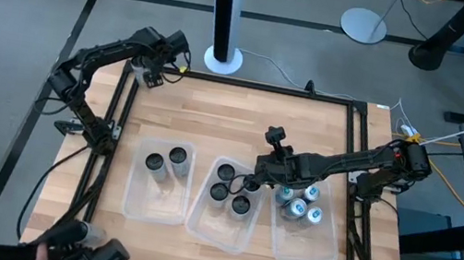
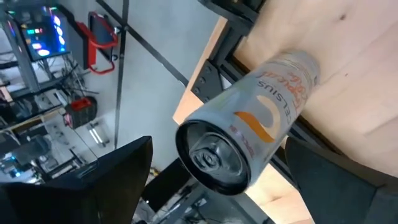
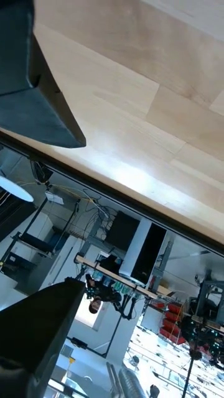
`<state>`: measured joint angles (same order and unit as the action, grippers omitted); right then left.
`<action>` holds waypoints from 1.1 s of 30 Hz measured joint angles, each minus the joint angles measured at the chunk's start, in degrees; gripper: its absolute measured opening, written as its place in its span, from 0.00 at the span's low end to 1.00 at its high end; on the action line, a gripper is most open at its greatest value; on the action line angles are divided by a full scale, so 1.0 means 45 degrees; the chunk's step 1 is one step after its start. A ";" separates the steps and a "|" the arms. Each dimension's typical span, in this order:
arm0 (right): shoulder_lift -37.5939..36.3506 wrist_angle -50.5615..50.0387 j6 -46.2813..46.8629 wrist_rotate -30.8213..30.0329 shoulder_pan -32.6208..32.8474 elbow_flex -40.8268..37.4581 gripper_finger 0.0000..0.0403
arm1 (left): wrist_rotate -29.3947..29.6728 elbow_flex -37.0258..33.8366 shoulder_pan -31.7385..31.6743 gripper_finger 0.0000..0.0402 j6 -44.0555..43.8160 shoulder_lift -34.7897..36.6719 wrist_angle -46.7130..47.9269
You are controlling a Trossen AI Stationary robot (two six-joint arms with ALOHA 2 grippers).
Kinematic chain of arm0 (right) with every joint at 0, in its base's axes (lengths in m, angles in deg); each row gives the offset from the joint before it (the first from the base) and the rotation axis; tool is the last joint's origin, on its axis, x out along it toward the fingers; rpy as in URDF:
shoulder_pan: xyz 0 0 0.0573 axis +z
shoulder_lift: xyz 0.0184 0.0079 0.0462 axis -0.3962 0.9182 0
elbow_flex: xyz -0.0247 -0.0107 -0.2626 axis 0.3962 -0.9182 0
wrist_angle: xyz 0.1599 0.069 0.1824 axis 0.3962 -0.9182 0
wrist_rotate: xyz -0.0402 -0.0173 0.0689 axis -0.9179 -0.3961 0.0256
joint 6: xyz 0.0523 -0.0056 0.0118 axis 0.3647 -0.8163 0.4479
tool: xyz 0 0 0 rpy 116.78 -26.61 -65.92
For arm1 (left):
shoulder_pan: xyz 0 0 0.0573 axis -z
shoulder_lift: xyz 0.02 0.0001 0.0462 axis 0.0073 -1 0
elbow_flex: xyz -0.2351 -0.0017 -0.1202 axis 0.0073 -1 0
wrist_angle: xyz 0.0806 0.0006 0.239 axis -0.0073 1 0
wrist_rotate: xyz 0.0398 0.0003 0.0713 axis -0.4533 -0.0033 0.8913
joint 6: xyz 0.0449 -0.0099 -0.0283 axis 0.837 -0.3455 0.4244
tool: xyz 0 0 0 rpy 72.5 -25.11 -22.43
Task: Sort soda cans
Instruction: Put the top white-yellow soda can into the left transparent bin
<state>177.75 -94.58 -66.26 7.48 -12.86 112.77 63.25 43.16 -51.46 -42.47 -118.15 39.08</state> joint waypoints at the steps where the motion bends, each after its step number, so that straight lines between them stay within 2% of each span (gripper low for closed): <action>1: 0.0000 0.0000 0.0000 0.0000 0.0000 0.0000 0.90 | 0.0008 -0.0020 -0.0016 0.89 0.0058 -0.0073 -0.0012; 14: 0.0005 0.0005 -0.0003 -0.0013 0.0000 0.0000 0.90 | 0.1181 -0.0025 -0.0572 0.89 0.0416 -0.1838 0.0878; 33: 0.0005 0.0005 -0.0039 -0.0034 0.0000 0.0000 0.90 | 0.1131 -0.0040 -0.0260 0.89 0.0404 -0.1888 0.1437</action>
<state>177.77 -94.56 -66.44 7.33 -12.86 112.77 68.33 42.98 -52.63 -40.65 -126.65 45.55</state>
